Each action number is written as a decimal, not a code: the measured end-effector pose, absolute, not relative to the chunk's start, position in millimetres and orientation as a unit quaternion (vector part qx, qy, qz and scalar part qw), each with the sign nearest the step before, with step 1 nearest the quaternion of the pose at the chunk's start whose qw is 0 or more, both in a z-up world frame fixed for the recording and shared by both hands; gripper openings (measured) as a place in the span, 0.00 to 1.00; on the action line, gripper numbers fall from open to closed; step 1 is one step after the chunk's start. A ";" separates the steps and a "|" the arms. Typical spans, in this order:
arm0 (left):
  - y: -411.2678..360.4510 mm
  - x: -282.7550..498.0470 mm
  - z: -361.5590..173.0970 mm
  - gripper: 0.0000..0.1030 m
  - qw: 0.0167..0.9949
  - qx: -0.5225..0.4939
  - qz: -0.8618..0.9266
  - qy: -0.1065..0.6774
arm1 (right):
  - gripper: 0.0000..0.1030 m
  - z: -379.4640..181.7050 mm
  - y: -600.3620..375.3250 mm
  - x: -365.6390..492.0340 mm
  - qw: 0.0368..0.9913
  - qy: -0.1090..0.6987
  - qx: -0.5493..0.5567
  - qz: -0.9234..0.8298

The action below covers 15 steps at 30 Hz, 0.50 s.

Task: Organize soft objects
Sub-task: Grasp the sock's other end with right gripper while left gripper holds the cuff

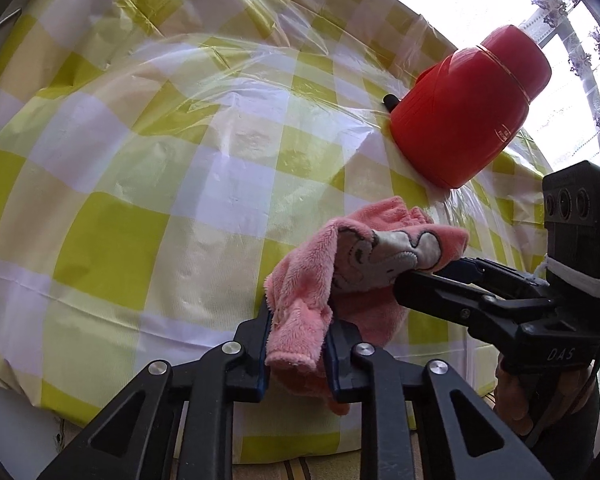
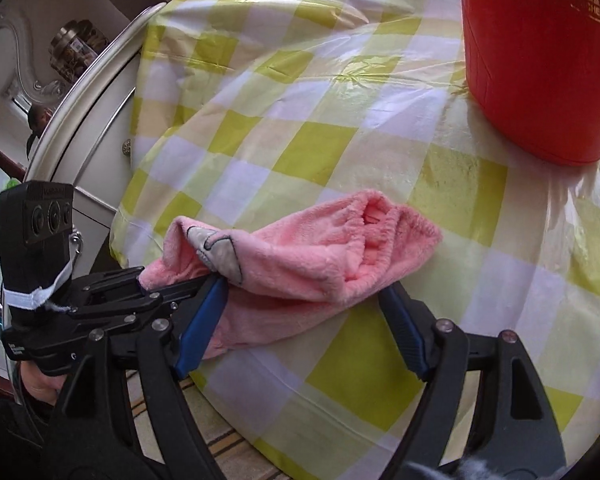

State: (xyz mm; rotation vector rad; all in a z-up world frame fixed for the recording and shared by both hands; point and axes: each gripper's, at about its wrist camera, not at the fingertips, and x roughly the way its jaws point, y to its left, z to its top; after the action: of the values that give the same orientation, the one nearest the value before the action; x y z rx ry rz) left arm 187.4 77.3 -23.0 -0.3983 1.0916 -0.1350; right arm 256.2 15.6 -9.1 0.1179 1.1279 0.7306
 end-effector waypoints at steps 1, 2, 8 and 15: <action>77.4 187.0 -23.1 0.21 0.835 -0.187 -0.064 0.514 | 0.80 -9.3 15.6 257.8 0.781 0.522 0.066 0.337; 77.0 185.8 -22.9 0.20 0.837 -0.184 -0.064 0.512 | 0.81 -9.3 17.2 258.5 0.781 0.522 0.069 0.335; 69.0 184.4 -20.5 0.20 0.847 -0.151 -0.059 0.506 | 0.82 -6.1 35.4 258.3 0.793 0.527 0.033 0.304; 65.8 183.5 -19.7 0.20 0.854 -0.123 -0.064 0.501 | 0.81 -7.1 38.9 271.1 0.806 0.529 0.087 0.252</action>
State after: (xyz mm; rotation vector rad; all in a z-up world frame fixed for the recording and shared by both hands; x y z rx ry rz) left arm 183.5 65.8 -19.7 -0.2597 1.0530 -0.1347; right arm 271.1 38.9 -7.1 0.1861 1.1316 0.5402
